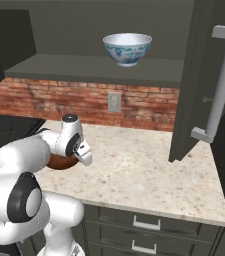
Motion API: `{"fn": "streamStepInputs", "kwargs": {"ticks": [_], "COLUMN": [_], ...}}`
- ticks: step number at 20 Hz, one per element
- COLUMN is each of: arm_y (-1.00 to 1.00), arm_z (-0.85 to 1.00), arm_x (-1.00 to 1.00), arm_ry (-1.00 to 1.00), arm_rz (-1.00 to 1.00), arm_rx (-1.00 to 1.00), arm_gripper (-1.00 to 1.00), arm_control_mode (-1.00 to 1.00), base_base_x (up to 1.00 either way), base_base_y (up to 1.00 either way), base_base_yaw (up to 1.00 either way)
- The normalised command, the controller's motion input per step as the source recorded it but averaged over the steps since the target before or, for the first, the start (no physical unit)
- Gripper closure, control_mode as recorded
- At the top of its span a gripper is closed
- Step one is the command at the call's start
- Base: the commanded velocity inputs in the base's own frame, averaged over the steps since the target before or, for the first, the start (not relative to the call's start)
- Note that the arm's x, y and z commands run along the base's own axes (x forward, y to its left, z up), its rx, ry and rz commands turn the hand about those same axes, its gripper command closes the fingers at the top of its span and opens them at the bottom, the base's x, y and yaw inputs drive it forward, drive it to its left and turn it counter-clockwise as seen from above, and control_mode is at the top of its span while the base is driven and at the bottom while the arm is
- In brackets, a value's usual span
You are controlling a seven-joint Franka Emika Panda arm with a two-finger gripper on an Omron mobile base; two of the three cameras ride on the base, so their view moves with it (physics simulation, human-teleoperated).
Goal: Open the cabinet. Pick the bowls from the counter and place them in the cabinet. Then close the cabinet.
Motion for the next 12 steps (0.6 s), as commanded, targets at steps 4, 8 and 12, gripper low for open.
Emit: {"fn": "streamStepInputs", "kwargs": {"ticks": [4,8,12], "arm_y": [0.0,0.0,0.0], "arm_z": [0.51,0.79,0.94], "arm_x": [-0.4,-0.49,-0.65], "arm_ry": [-0.28,-0.28,-0.19], "arm_rz": [0.0,-0.01,-0.12], "arm_rx": [0.02,0.08,0.1], "arm_gripper": [1.0,1.0,1.0], "arm_control_mode": [-1.0,-1.0,-1.0], "base_base_x": [0.0,0.0,0.0], "base_base_y": [0.0,0.0,0.0], "base_base_yaw": [0.0,0.0,0.0]}}
